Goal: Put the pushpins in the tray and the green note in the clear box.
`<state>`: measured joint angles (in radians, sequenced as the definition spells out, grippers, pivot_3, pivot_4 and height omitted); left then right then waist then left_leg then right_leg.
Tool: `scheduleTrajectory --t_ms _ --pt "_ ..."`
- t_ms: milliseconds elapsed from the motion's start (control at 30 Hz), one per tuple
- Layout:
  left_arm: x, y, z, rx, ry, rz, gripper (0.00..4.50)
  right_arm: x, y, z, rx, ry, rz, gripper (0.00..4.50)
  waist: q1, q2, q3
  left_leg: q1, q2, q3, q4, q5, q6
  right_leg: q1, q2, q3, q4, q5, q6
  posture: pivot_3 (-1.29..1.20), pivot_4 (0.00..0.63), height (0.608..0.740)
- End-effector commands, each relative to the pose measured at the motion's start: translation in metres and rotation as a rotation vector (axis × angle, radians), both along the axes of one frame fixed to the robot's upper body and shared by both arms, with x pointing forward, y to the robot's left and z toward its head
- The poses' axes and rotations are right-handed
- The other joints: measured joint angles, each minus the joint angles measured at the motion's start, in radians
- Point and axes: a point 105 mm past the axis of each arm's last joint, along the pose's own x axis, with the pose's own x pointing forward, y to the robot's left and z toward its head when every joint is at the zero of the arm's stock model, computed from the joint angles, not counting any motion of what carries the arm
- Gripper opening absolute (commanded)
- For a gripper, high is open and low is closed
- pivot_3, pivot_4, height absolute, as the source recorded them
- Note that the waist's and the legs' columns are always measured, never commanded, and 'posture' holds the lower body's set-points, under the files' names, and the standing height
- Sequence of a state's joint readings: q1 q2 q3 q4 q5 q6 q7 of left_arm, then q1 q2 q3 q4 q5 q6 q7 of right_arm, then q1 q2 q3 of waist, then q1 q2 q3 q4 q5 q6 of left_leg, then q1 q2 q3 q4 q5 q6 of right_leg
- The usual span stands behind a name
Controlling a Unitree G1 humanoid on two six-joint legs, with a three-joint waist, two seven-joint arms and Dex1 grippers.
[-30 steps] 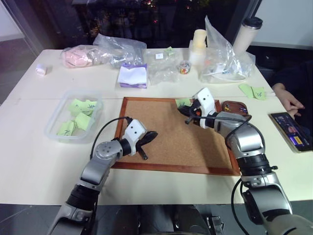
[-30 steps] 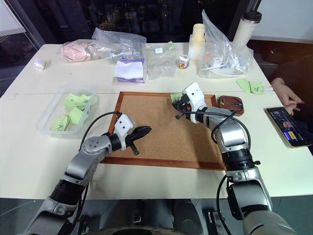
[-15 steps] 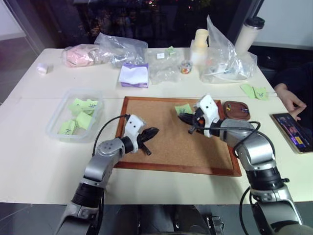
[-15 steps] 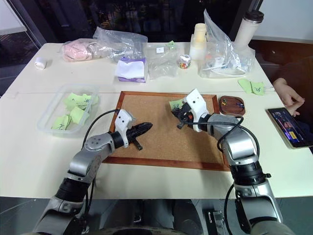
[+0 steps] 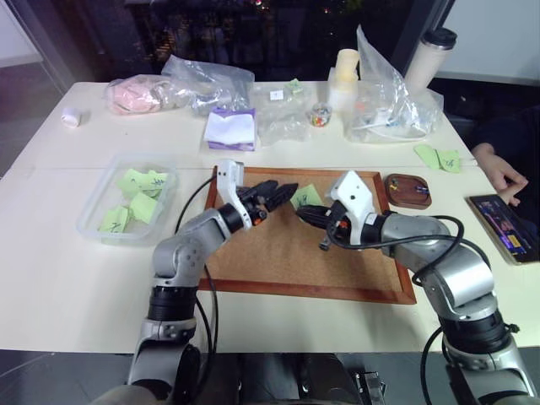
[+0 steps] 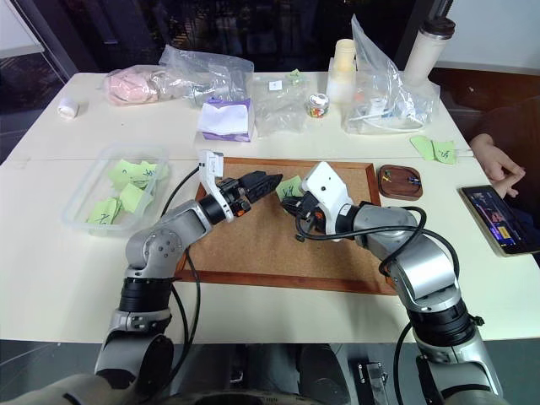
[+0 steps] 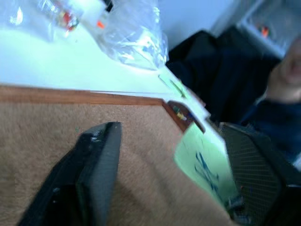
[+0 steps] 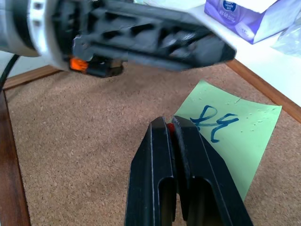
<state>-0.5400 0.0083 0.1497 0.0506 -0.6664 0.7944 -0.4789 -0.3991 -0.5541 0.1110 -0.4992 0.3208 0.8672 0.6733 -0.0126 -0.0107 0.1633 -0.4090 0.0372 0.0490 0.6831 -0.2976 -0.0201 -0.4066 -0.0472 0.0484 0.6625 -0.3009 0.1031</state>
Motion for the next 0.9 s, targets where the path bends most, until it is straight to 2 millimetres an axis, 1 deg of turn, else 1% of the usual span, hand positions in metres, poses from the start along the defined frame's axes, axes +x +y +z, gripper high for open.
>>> scheduleTrajectory --t_ms 33,100,267,400,467,500,633,667,900 --pt "-0.001 -0.013 0.007 -0.068 0.043 -0.06 3.51 -0.006 0.006 0.013 -0.003 -0.057 0.034 0.0 0.0 0.0 0.0 0.0 0.0 0.0 0.0 0.0 0.0 0.0 0.0 0.0 0.0 0.0 0.0 0.0 0.15 0.74" --pt "-0.003 -0.02 0.005 -0.087 0.082 -0.09 3.51 -0.008 0.007 0.014 -0.004 -0.061 0.04 0.0 0.0 0.0 0.0 0.0 0.0 0.0 0.0 0.0 0.0 0.0 0.0 0.0 0.0 0.0 0.0 0.0 0.15 0.74" --pt "-0.011 -0.028 0.004 -0.149 0.161 -0.171 3.51 -0.008 0.007 0.016 -0.003 -0.067 0.039 0.0 -0.001 0.0 0.0 0.0 0.0 -0.001 0.0 0.0 0.0 0.0 0.0 0.0 0.0 0.0 0.0 0.0 0.15 0.74" --pt "-0.013 -0.029 0.0 -0.137 0.187 -0.18 3.51 -0.007 0.007 0.016 -0.003 -0.068 0.036 0.0 -0.002 0.0 0.0 0.0 0.0 -0.001 0.0 0.0 0.0 0.0 0.0 0.0 0.0 0.0 0.0 0.0 0.15 0.74" --pt "-0.013 -0.028 -0.003 -0.131 0.193 -0.176 2.98 -0.006 0.007 0.015 -0.005 -0.069 0.033 0.0 -0.001 0.0 0.0 0.0 0.0 -0.001 0.0 0.0 0.0 0.0 0.0 0.0 0.0 0.0 0.0 0.0 0.15 0.74" --pt "-0.013 -0.028 -0.003 -0.13 0.196 -0.175 2.61 -0.006 0.007 0.015 -0.005 -0.069 0.032 0.0 -0.001 0.0 0.0 0.0 0.0 -0.001 0.0 0.0 0.0 0.0 0.0 0.0 0.0 0.0 0.0 0.0 0.15 0.74" --pt "-0.014 -0.027 -0.006 -0.13 0.203 -0.17 0.67 -0.006 0.006 0.016 -0.007 -0.072 0.032 0.0 -0.001 0.0 0.0 0.0 0.0 -0.001 0.0 0.0 0.0 0.0 0.0 0.0 0.0 0.0 0.0 0.0 0.15 0.74" --pt "-0.014 -0.027 -0.006 -0.13 0.203 -0.169 0.05 -0.006 0.006 0.016 -0.008 -0.074 0.032 0.0 -0.001 0.0 0.0 0.0 0.0 -0.001 0.0 0.0 0.0 0.0 0.0 0.0 0.0 0.0 0.0 0.0 0.15 0.74" --pt "-0.009 -0.025 -0.008 -0.107 0.187 -0.138 0.01 -0.008 0.005 0.024 -0.003 -0.091 0.031 0.0 -0.001 0.0 0.0 0.0 0.0 -0.001 0.0 0.0 0.0 0.0 0.0 0.0 0.0 0.0 0.0 0.0 0.15 0.74"
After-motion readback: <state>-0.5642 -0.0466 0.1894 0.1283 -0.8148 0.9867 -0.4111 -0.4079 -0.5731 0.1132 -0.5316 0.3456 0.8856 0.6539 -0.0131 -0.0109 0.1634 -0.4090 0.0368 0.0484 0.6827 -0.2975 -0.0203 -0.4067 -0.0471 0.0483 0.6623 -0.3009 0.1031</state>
